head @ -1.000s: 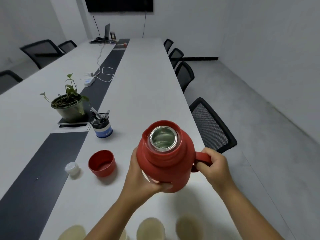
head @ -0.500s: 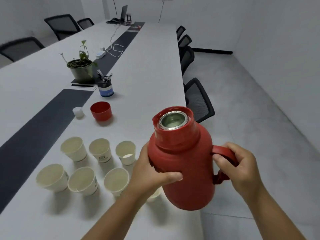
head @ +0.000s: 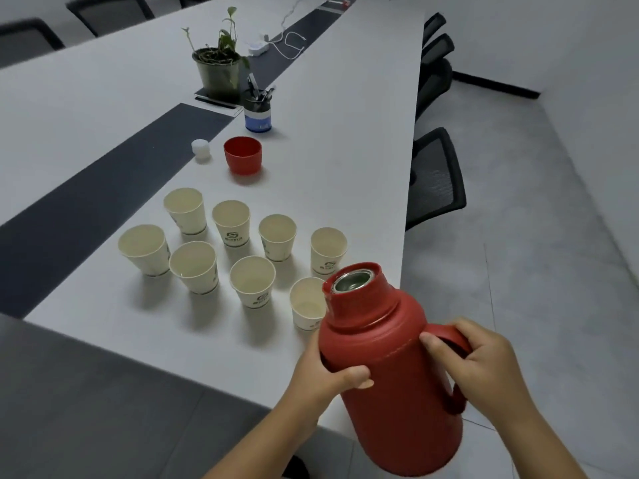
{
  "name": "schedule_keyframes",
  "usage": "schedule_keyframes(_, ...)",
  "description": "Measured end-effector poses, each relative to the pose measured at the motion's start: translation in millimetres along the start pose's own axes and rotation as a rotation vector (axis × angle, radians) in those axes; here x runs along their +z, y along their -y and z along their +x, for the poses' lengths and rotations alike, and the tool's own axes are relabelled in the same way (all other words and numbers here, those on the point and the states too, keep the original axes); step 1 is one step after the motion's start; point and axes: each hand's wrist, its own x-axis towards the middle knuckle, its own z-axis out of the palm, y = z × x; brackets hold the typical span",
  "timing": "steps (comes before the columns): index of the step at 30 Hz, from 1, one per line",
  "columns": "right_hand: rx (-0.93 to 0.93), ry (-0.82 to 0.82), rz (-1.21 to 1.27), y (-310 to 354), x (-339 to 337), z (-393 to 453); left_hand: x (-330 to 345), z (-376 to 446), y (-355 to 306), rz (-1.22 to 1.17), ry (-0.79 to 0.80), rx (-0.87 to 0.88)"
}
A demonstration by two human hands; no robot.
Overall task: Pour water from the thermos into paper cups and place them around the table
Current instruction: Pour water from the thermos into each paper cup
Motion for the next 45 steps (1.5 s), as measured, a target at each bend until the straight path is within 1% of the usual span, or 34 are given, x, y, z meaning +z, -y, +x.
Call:
schedule_keyframes(4,-0.015,0.087,-0.024,-1,6,5,-1,1,16,-0.037,-0.006,-0.053)
schedule_keyframes(11,-0.001,0.159,-0.141,7,8,19,0,6,29,-0.125,0.027,-0.115)
schedule_keyframes(13,0.002,0.186,-0.178,12,7,24,0,6,30,-0.155,0.046,-0.145)
schedule_keyframes(18,0.015,0.257,-0.301,26,12,37,-1,7,32,-0.312,0.13,-0.216)
schedule_keyframes(23,0.031,0.274,-0.396,37,18,48,-5,11,32,-0.397,0.157,-0.241)
schedule_keyframes(31,0.024,0.318,-0.5,51,25,64,-5,16,28,-0.514,0.137,-0.296)
schedule_keyframes(35,0.027,0.346,-0.57,55,27,69,-5,17,31,-0.58,0.156,-0.317)
schedule_keyframes(45,0.02,0.387,-0.653,68,30,75,0,18,34,-0.678,0.174,-0.334)
